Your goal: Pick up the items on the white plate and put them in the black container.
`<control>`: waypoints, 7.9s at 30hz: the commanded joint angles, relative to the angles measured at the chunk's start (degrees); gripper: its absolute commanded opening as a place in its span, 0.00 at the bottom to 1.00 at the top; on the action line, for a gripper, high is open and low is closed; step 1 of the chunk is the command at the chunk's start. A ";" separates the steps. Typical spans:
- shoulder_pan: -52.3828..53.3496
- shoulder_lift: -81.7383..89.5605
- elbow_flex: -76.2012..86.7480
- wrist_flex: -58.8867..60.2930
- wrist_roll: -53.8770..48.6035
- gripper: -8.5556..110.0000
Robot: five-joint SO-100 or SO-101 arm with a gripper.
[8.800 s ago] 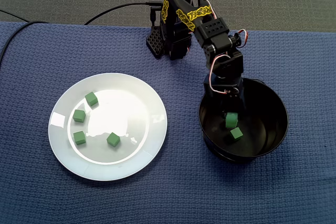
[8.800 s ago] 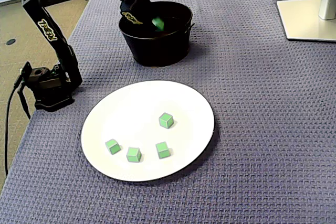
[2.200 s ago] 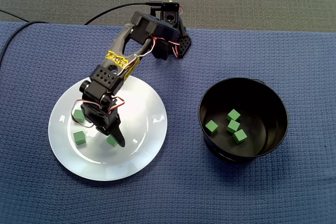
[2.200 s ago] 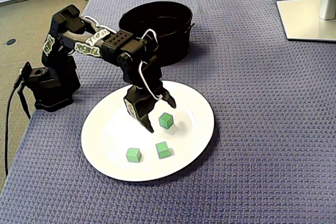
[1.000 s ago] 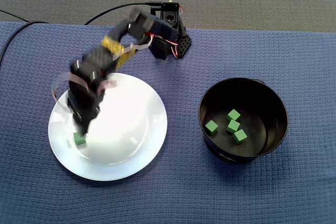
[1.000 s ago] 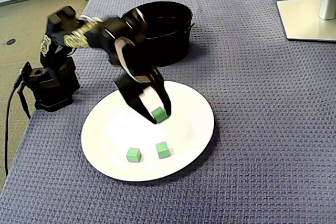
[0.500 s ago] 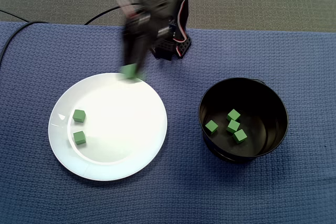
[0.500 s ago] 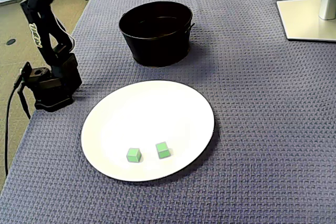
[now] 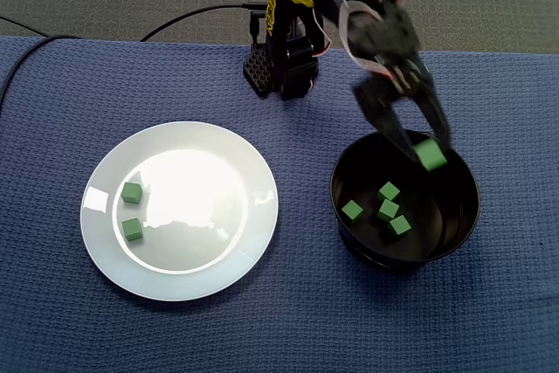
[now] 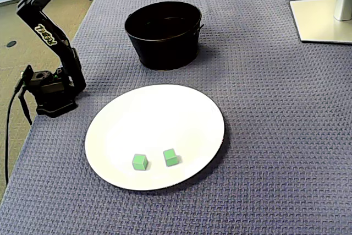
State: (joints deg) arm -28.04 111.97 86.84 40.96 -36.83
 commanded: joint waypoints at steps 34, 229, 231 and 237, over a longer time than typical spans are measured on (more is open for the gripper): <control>63.28 11.87 7.56 25.22 -42.36 0.49; 51.33 -3.52 21.45 -12.48 -77.17 0.34; 53.44 -5.71 21.01 -11.87 -79.98 0.29; 58.97 -14.06 11.95 3.96 -82.88 0.29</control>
State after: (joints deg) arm 27.25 101.60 107.75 34.98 -117.33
